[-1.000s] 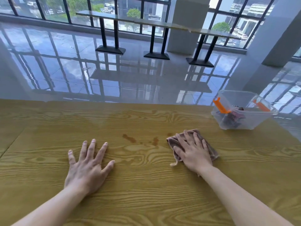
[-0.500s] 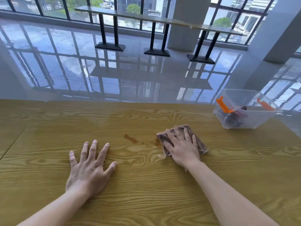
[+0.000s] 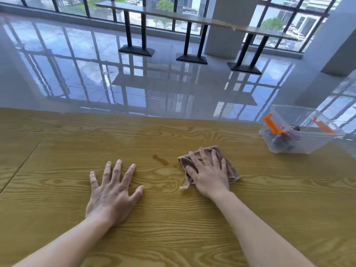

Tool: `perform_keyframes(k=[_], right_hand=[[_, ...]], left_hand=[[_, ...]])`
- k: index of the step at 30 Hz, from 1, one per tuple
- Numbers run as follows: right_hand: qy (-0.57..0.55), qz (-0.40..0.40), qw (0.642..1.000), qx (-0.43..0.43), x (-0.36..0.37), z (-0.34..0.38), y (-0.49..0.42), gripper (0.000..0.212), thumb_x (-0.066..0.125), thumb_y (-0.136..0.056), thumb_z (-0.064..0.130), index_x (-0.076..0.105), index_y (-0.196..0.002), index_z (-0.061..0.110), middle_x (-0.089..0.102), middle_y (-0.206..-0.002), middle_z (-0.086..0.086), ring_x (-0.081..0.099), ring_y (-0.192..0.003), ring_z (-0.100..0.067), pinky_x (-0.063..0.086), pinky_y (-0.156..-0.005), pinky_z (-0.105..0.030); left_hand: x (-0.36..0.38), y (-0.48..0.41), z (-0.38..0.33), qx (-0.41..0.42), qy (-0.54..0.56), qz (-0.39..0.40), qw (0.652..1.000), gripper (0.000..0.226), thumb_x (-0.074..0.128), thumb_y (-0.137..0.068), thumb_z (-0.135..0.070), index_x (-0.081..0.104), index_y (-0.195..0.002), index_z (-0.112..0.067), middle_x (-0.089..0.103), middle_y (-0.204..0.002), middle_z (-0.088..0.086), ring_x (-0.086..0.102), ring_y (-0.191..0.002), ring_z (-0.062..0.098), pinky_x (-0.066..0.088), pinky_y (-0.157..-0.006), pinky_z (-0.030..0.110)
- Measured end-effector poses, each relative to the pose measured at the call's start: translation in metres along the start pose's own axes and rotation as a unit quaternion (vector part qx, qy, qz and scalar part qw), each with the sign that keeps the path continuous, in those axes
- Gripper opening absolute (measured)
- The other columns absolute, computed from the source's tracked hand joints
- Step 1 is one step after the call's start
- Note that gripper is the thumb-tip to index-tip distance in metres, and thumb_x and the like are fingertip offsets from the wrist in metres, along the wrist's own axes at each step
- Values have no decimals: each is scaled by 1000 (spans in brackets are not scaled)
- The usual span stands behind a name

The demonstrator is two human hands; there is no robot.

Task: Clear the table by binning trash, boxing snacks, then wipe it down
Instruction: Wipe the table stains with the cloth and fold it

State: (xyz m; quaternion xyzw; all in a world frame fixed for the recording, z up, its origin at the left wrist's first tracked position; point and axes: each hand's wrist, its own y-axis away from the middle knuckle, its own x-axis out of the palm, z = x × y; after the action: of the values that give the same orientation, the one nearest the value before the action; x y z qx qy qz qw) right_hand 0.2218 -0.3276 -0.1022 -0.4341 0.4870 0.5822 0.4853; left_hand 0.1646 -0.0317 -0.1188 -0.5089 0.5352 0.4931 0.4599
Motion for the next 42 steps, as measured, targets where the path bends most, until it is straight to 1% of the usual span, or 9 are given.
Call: perform_keyframes(k=[4, 8, 11, 15, 19, 27, 33, 39, 42], right_hand=[[48, -63, 991, -107, 23, -46, 102, 54, 13, -98, 72, 3, -150, 59, -5, -165, 19, -10, -153, -17, -1, -119, -47], [40, -17, 998, 35, 1, -81, 71, 59, -4, -89, 75, -17, -145, 61, -18, -163, 18, -20, -150, -15, -6, -121, -49], [-3, -1, 990, 139, -13, -32, -1, 63, 5, -93, 72, -8, -151, 53, -17, -165, 10, -17, -151, -29, -8, -118, -59], [4, -4, 999, -40, 7, 46, 7, 60, 9, -95, 71, -7, -151, 55, -21, -163, 12, -23, -149, -28, -16, -117, -58], [42, -62, 981, -179, 31, 15, 91, 54, 18, -100, 69, 6, -151, 57, 1, -166, 15, -7, -153, -20, -2, -118, -49], [-1, 2, 997, 80, -6, 19, -5, 61, 6, -94, 70, -7, -151, 53, -20, -164, 11, -23, -150, -28, -13, -118, -58], [20, -32, 980, -194, 26, 25, 72, 52, 11, -96, 73, -2, -146, 64, -11, -163, 20, -19, -151, -15, -14, -118, -47], [10, -11, 1000, -22, 3, 33, 1, 55, 8, -96, 69, -5, -149, 59, -19, -162, 18, -23, -150, -19, -14, -120, -50], [-4, 0, 999, -54, 5, 72, -9, 56, 11, -98, 67, -3, -151, 55, -19, -163, 14, -23, -150, -24, -13, -119, -54]], left_hand=[[-3, 1, -1, 2, 0, 2, 1000, 81, -7, -77, -81, -20, -148, -43, -19, -162, 0, -27, -145, 22, -12, -114, 61], [1, -1, -1, 5, -3, -4, 1000, 82, -8, -77, -81, -18, -148, -43, -18, -162, 1, -26, -146, 23, -13, -114, 61], [2, -2, -2, 0, -6, -6, 1000, 81, -5, -79, -81, -16, -149, -43, -16, -163, 1, -25, -146, 23, -14, -114, 61], [1, -1, -1, -5, -5, -3, 1000, 80, 1, -80, -81, -15, -149, -44, -15, -163, 0, -24, -146, 22, -14, -114, 60], [2, -1, -1, -3, -1, -12, 1000, 80, -2, -78, -82, -17, -148, -45, -15, -163, -1, -24, -146, 21, -14, -114, 60], [1, -1, -2, -3, -6, -7, 1000, 80, -4, -79, -81, -17, -148, -44, -16, -163, 0, -24, -146, 22, -15, -114, 60], [0, 1, -3, -3, 5, -10, 1000, 80, 1, -80, -81, -12, -150, -44, -12, -164, 0, -23, -146, 21, -14, -115, 59], [3, -1, -1, -2, 17, -28, 999, 80, 5, -81, -81, -4, -151, -44, -6, -164, 0, -19, -148, 21, -14, -115, 59], [3, -1, -2, -6, 27, -32, 999, 78, 8, -82, -79, -1, -152, -44, -3, -164, -1, -17, -148, 21, -14, -115, 58]])
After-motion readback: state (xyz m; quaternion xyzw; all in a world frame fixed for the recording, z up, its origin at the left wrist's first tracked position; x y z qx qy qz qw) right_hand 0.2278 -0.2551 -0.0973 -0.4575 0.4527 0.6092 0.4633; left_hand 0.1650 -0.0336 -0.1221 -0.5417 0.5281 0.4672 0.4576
